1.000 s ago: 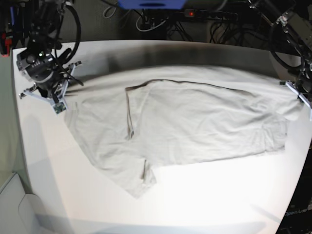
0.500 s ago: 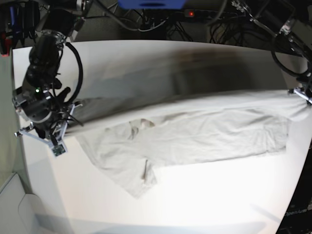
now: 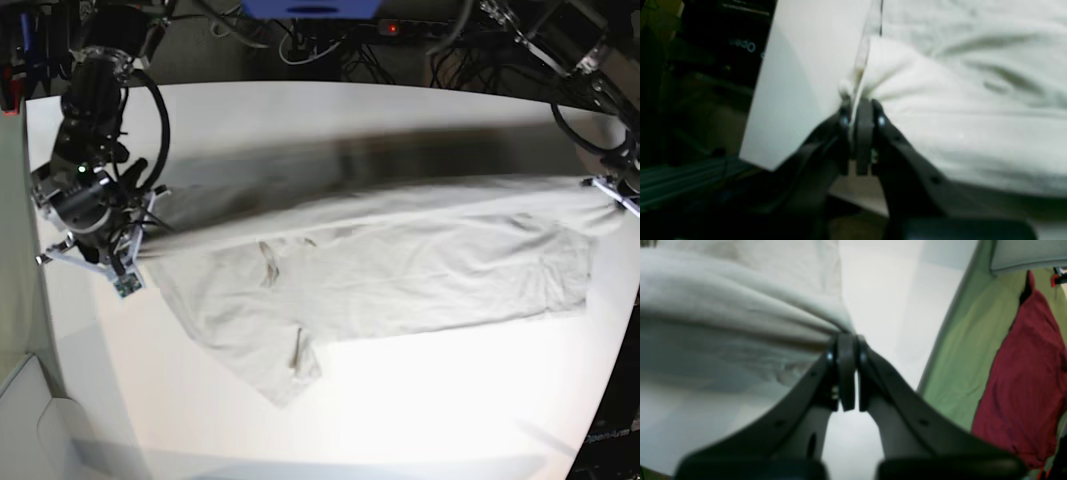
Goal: Layout the t-shirt on the table in an organized manner, then fold the t-shirt properly
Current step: 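Lift the folded edge with both grippers and lay it across the shirt, then release the edge and move both grippers down along the shirt sides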
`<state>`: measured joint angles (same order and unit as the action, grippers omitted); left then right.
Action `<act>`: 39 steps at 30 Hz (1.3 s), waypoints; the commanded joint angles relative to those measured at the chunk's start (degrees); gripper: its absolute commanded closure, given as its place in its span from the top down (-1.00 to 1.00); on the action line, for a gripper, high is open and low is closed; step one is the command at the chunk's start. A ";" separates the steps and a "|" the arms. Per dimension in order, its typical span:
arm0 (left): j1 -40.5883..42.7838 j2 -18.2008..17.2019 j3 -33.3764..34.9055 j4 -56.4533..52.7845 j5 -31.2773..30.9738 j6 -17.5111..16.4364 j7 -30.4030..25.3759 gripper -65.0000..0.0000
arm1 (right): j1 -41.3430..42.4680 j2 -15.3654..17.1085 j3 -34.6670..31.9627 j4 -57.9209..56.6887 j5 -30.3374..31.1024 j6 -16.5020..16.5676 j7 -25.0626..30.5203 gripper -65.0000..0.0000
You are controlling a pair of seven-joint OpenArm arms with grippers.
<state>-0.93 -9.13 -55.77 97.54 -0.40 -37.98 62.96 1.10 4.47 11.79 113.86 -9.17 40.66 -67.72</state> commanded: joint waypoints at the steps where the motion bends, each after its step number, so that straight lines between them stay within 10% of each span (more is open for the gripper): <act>1: -0.17 -1.03 -0.10 1.67 0.01 0.13 -0.94 -0.99 | -0.53 0.85 0.12 1.17 -0.46 -0.66 0.34 -1.00; 23: 6.60 -0.94 2.71 2.02 0.36 0.13 -1.46 -0.99 | -25.41 -0.12 0.21 0.91 -0.46 -0.66 11.77 -1.00; 39: 6.78 -4.02 5.79 -2.81 0.18 0.13 -1.55 -0.99 | -27.26 0.94 5.39 0.73 -0.46 -0.66 12.91 -1.00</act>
<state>6.35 -11.64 -49.71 93.67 -0.14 -38.02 62.19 -25.82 4.93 16.86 113.78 -9.54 40.66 -55.05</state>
